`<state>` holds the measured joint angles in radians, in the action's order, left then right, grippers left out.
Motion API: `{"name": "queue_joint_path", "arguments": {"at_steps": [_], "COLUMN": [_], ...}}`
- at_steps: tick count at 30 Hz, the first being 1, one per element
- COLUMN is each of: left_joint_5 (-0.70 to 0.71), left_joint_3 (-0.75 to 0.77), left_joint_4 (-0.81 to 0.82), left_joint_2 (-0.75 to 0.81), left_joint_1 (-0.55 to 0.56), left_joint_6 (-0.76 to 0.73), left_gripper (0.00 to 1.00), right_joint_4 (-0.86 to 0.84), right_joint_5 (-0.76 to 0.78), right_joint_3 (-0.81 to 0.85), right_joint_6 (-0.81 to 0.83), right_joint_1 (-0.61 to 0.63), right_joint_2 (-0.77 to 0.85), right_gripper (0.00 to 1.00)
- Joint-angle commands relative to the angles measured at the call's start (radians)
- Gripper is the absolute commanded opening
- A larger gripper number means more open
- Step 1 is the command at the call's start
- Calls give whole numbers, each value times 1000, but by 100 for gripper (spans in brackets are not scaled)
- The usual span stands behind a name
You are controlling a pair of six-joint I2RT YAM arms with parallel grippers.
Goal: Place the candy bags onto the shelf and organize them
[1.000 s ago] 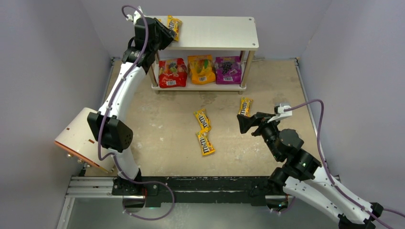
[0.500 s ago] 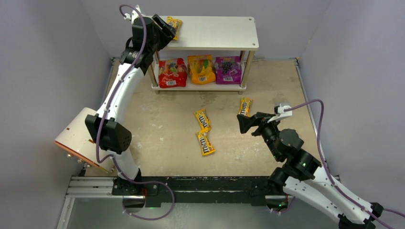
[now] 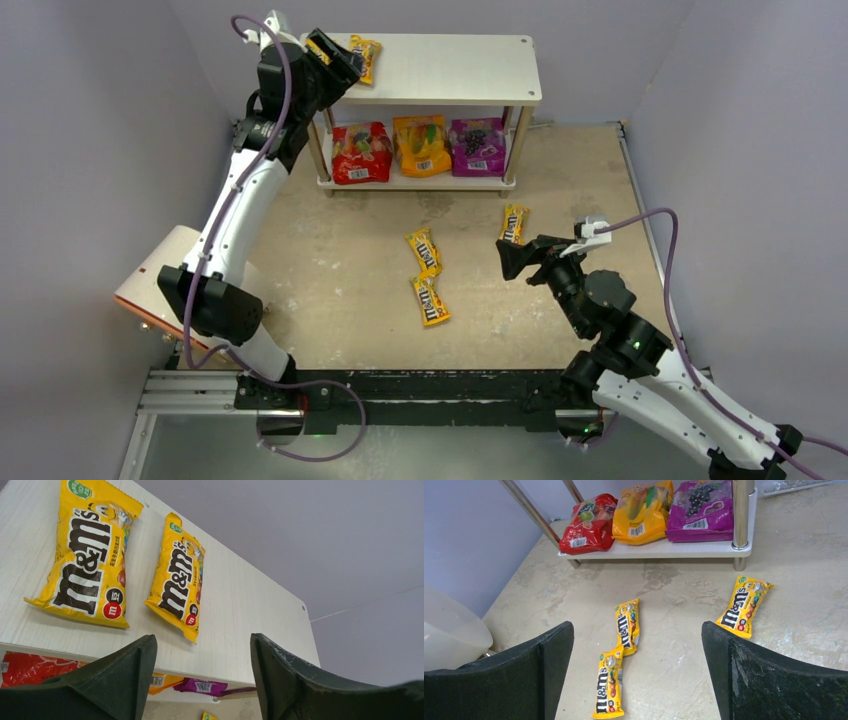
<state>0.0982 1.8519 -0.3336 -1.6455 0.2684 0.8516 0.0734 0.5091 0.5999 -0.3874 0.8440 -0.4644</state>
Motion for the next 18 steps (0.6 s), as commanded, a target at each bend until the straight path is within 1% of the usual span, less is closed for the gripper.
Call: {"name": "queue_joint_path", "arguments": {"at_steps": [1,4,5,6,11,14,18], "left_joint_5": [21,40,45,41,-52,-15,41], "left_joint_3": [23,86,113,156,267,301,264], "left_joint_4": [67,60,49,35,21,-5,33], "left_joint_2": [27,-15,-34,-58,-149,-170,-160], "left_joint_1": [-8,-8,-8,-8,-8,-8,-8], "left_joint_6": [-65,-131,-150,-171,-268,-281,-300], "left_gripper": [74,84,86,87,89,91,92], "right_joint_4": [-21,-20,-20,-20,-18,-15,-14], "right_joint_5": [15,14,14,14,24,27,29], "right_joint_3": [1,1,3,2,4,7,7], "right_joint_6": [14,14,15,15,18,21,24], "right_joint_1": [2,2,2,2,1,3,2], "right_joint_2": [-7,-7,-9,-10,-18,-26,-28], "right_gripper": [99,99,99,99,99,99,99]}}
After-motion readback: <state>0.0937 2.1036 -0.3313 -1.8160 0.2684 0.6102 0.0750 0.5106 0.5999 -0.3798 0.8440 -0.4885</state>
